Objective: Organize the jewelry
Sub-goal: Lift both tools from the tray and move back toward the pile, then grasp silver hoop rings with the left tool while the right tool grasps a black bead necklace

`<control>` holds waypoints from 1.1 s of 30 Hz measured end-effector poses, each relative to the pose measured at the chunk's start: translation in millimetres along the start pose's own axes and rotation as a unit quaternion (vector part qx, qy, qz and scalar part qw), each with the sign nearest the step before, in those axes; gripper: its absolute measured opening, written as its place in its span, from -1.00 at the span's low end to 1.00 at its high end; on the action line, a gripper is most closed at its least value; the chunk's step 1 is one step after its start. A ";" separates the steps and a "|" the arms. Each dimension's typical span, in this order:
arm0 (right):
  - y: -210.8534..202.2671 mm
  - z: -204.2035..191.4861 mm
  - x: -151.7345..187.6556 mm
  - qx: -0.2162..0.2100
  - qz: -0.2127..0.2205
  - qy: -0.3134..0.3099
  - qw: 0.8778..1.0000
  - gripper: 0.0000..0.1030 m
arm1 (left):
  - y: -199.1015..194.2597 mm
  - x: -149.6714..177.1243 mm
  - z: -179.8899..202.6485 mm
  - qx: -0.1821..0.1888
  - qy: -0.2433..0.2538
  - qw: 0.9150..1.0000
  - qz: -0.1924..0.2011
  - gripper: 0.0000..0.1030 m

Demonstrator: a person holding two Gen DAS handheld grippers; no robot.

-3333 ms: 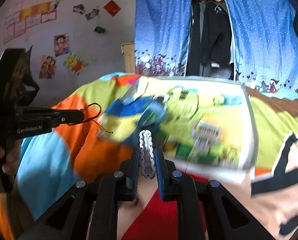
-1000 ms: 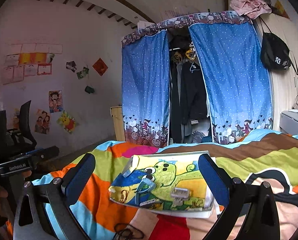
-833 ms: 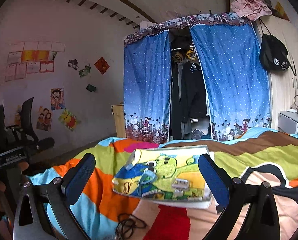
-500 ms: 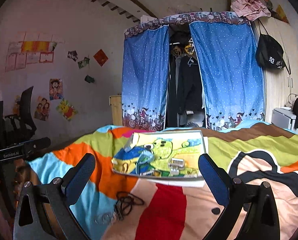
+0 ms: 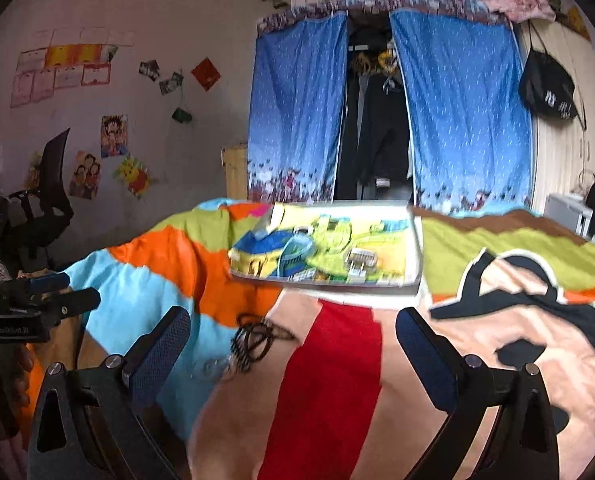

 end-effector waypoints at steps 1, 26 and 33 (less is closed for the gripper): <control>1.4 -1.1 4.6 -0.004 -0.008 0.002 1.000 1.00 | 3.2 5.5 -0.8 0.001 0.001 1.000 -0.012 0.97; 66.3 24.4 96.7 -0.077 -0.158 0.043 0.984 0.58 | 117.6 62.6 34.2 0.168 0.001 0.971 -0.168 0.07; 86.6 8.4 104.2 -0.109 -0.178 0.029 0.977 0.06 | 134.2 83.7 26.9 0.161 -0.003 0.962 -0.220 -0.37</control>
Point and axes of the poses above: each gripper's, at about its wrist camera, not at the fingertips, and y roughly the way its jaws point, z to its right, x to its underside, the point moved 10 cm from there along y, roughly the way its jaws point, and after that the axes turned 12 degrees about z, right-handed, at the moved point
